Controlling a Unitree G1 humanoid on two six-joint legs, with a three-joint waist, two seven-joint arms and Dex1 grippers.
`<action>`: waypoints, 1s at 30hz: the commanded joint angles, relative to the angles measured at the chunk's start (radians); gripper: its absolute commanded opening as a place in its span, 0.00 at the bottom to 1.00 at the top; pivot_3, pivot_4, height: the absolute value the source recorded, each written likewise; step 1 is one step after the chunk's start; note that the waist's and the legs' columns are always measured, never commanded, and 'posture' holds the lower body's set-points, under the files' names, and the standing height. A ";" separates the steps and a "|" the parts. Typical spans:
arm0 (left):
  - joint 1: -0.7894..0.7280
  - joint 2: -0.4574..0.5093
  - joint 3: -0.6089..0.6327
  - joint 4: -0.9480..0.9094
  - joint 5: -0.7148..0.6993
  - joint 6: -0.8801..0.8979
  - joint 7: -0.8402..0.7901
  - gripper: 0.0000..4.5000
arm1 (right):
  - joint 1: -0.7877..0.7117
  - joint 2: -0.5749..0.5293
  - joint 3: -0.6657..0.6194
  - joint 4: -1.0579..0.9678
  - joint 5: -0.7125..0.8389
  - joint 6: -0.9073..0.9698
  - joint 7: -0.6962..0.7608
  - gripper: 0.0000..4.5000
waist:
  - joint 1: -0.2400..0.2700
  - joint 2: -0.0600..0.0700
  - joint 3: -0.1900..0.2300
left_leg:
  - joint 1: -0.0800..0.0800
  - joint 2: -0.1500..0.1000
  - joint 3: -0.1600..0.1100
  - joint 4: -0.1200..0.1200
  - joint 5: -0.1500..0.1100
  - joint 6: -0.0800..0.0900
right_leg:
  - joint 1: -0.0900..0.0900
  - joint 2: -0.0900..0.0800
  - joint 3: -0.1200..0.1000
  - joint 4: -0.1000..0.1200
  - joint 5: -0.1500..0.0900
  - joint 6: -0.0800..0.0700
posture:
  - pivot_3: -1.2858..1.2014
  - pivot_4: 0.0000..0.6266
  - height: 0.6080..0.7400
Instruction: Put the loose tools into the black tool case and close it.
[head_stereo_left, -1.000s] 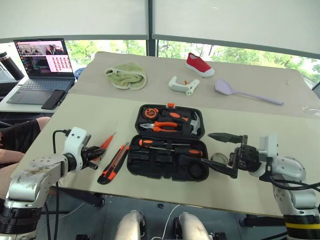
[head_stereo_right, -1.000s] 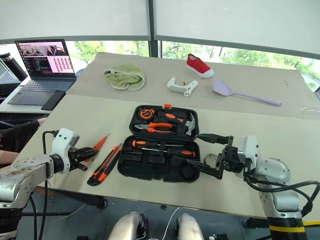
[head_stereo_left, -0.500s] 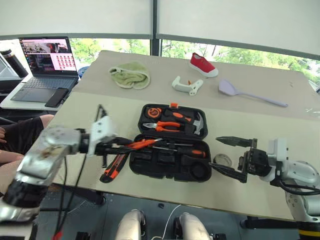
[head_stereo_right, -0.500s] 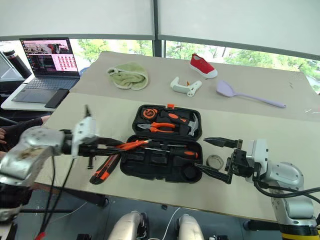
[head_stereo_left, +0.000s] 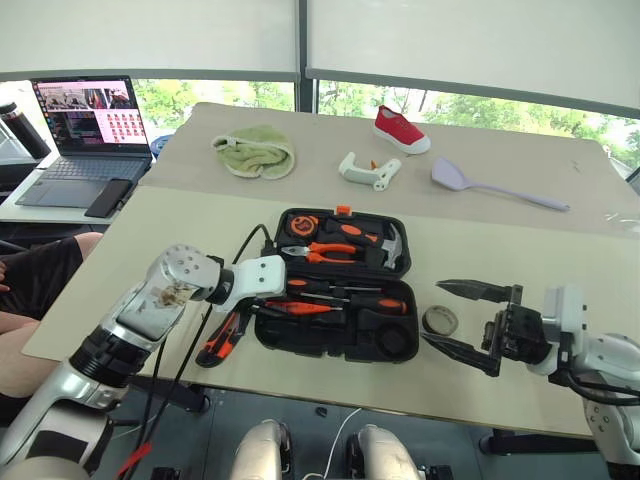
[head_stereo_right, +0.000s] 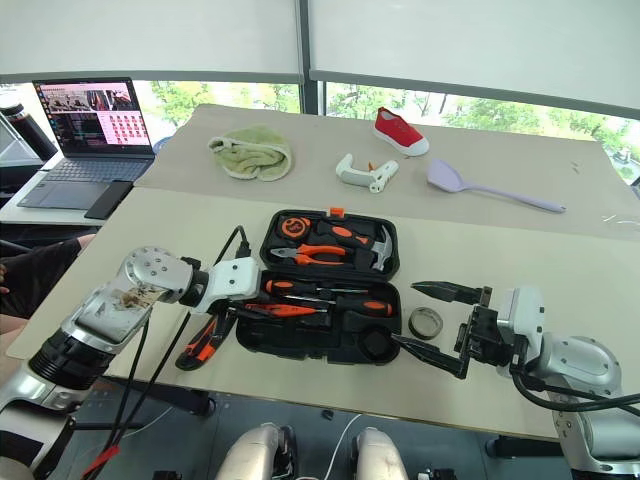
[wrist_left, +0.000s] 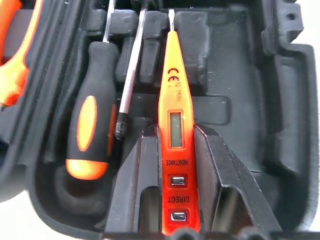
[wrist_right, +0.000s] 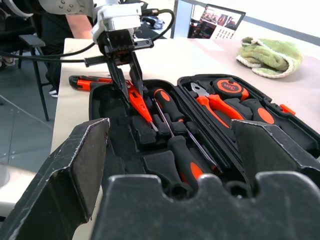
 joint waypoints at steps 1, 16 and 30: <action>-0.014 -0.020 -0.027 0.034 0.031 -0.033 -0.021 0.10 | 0.013 -0.008 -0.027 -0.052 0.021 0.008 -0.018 1.00 | 0.000 0.000 0.000 | 0.000 0.000 0.000 0.000 0.000 0.000 | 0.000 0.000 0.000 0.000 0.000 0.000 | 0.52 0.24 0.97; -0.029 -0.023 -0.049 0.066 0.099 -0.080 -0.093 0.10 | 0.001 -0.001 -0.005 -0.053 0.017 0.016 -0.038 1.00 | -0.005 0.000 0.000 | 0.000 0.000 0.000 0.001 0.000 0.000 | 0.000 0.001 0.000 0.001 0.000 -0.001 | 0.52 0.24 0.97; -0.081 -0.125 0.170 -0.075 -0.160 0.048 -0.071 0.55 | -0.004 -0.005 0.008 -0.033 0.019 0.018 -0.028 1.00 | -0.002 0.000 0.000 | -0.001 0.001 0.000 0.004 0.000 0.000 | -0.001 0.001 0.000 0.002 0.000 0.000 | 0.52 0.24 0.97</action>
